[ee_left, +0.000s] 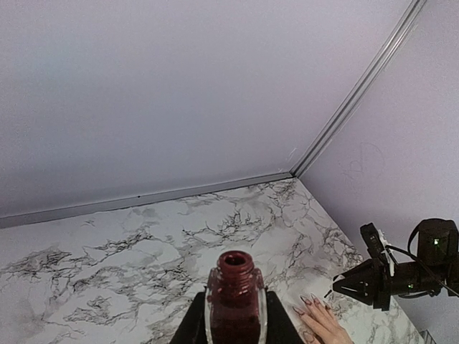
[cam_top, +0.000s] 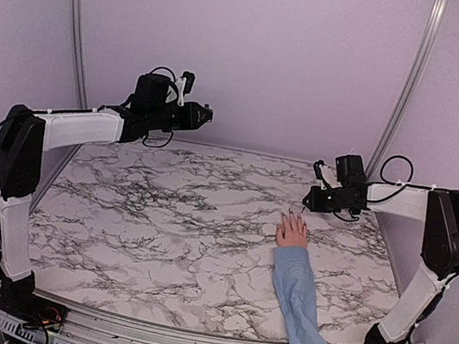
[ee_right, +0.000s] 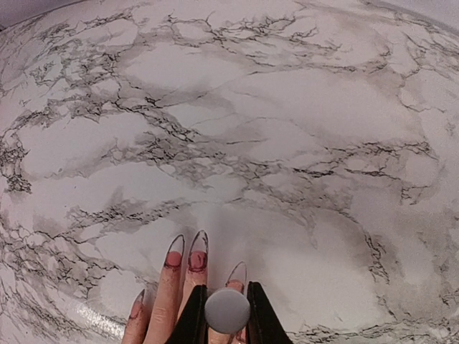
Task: Paint the nails
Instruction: Paint the nail polish on the nail.
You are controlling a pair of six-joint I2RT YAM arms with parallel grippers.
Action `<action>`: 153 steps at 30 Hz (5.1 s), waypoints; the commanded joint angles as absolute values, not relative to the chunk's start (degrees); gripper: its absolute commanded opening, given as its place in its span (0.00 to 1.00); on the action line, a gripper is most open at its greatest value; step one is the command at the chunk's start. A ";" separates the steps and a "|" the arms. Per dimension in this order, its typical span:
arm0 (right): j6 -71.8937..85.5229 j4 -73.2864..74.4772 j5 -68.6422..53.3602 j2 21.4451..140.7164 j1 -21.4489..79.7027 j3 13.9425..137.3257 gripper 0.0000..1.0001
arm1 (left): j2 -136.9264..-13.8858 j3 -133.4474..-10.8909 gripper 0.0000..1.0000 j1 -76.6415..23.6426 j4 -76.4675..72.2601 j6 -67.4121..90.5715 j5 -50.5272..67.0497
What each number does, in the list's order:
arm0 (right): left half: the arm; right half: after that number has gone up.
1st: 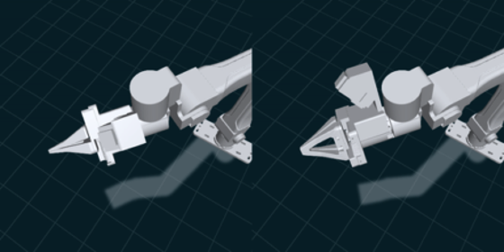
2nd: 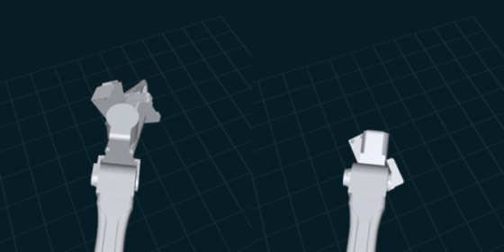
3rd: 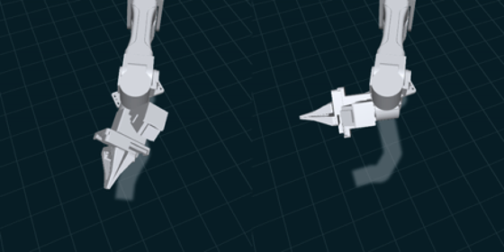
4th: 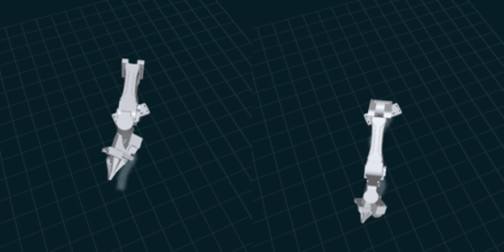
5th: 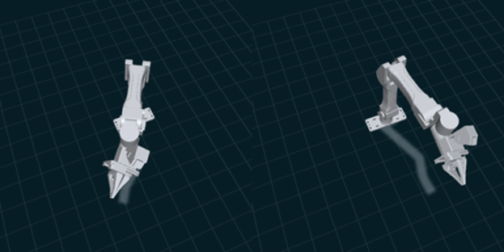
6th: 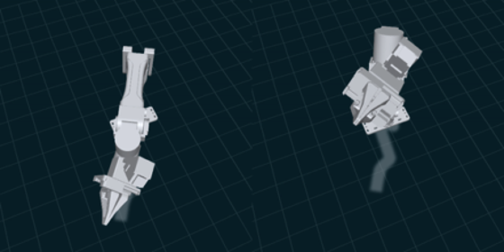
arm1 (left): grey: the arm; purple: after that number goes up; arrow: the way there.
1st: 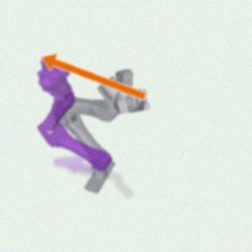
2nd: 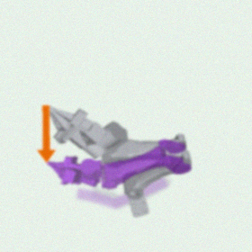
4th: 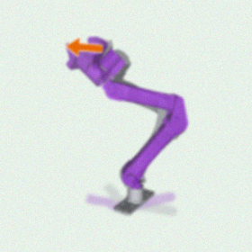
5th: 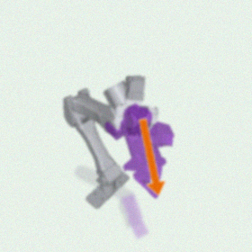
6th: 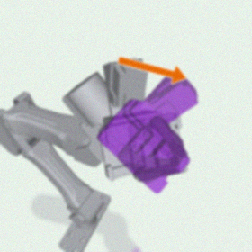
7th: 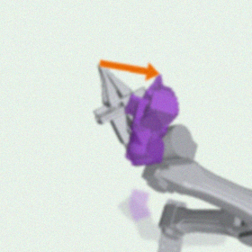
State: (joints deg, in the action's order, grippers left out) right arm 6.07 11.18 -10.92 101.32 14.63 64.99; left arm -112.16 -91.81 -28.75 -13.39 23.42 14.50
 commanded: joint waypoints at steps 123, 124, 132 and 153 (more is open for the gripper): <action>7.91 11.33 -9.68 109.11 15.99 71.64 0.00 | -114.33 -95.00 0.00 -27.07 -14.15 23.97 16.61; 7.91 11.33 -9.59 109.20 15.98 71.77 0.00 | -114.34 -95.01 0.00 -27.02 -14.15 23.91 16.61; 8.04 11.67 -8.85 110.24 16.01 72.97 0.00 | -114.93 -95.79 0.00 -26.67 -14.15 24.04 16.92; 9.57 7.98 -4.68 100.48 17.16 65.33 0.00 | -112.68 -92.71 0.00 -26.54 -15.00 24.40 17.83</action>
State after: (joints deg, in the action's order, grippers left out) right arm 8.40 8.51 -6.70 101.82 16.47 66.04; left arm -114.61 -94.30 -26.79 -13.52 24.29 17.10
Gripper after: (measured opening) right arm 0.137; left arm 0.195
